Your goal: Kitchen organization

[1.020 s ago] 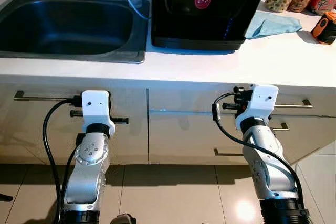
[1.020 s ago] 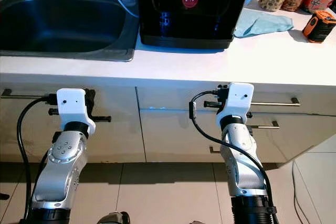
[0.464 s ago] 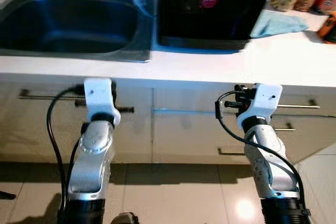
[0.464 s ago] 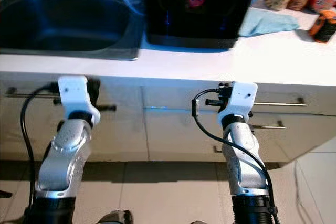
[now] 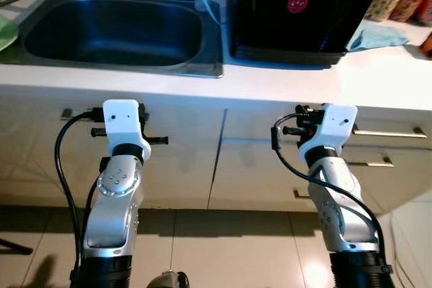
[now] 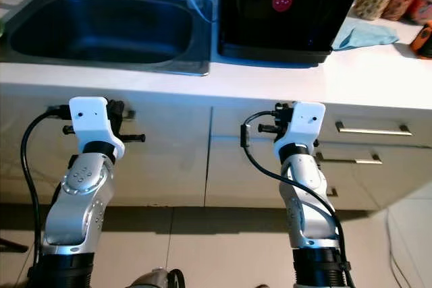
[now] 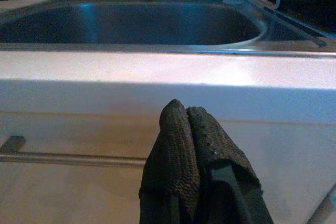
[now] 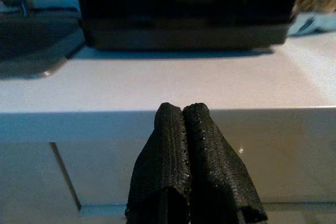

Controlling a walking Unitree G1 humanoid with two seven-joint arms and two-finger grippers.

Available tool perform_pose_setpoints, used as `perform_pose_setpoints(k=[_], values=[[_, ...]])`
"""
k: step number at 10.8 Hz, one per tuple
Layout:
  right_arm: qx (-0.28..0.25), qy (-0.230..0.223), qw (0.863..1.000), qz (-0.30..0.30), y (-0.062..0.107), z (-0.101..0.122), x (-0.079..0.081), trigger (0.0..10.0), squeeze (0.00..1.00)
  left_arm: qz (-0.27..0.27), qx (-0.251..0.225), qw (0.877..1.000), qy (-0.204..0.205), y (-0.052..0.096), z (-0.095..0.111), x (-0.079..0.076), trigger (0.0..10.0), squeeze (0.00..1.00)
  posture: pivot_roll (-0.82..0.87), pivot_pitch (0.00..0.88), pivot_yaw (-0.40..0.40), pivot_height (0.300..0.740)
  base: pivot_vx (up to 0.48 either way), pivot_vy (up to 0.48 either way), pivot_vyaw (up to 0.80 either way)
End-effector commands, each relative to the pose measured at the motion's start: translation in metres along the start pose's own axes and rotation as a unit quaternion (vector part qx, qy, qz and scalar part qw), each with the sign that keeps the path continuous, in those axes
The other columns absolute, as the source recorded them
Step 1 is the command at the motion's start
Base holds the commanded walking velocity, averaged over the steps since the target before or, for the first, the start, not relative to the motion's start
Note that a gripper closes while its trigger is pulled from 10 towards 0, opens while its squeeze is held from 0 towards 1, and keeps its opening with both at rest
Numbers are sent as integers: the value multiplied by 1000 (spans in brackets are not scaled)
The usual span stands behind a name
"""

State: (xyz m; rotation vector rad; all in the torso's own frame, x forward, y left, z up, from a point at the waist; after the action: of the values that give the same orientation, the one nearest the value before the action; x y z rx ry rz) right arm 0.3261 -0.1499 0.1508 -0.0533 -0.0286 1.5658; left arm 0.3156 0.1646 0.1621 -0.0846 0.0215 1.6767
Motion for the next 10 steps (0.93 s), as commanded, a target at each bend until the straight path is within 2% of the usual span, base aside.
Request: perform_pose_setpoints(k=[1,5,6,8,9,10], values=[[-7,5,1000,-16,0,3,-7,10000,0,-3,9,1000,-2,2,-4,-4,10000,0,-37,94,-45,740,0,480,0],[-8,28,999,-29,0,0,-7,10000,0,-4,12,1000,-8,1,-5,-2,10000,0,-35,96,-37,740,0,480,0],[4,19,1000,-17,1,-3,-5,10000,0,-4,13,1000,-8,1,-5,-2,10000,0,-34,96,-36,740,0,480,0],[-5,44,999,-20,1,-1,-9,10000,0,0,-3,1000,-20,2,-3,1,10000,0,-33,96,-37,740,0,0,0],[-10,41,999,-19,1,1,-10,10000,0,13,-4,1000,-21,4,-6,8,10000,902,-34,95,-40,740,0,0,0],[-15,42,999,-15,1,3,-10,10000,1000,23,-14,999,-21,5,-4,13,10000,1000,-34,95,-41,740,0,0,0]])
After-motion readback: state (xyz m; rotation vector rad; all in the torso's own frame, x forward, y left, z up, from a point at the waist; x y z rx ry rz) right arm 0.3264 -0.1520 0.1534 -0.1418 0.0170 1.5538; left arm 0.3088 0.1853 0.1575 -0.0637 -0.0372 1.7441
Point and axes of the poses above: a point about 5 cm out from each wrist's last joint towards the gripper, its own y axis pointing back from the gripper into the wrist, its own z axis along the axis of the wrist's last joint, x = y × z, the point moved 2 cm from there along -y, pointing out of the wrist towards the gripper, and after that the axes turned 8 degrees about y, right-handed, at the moved point
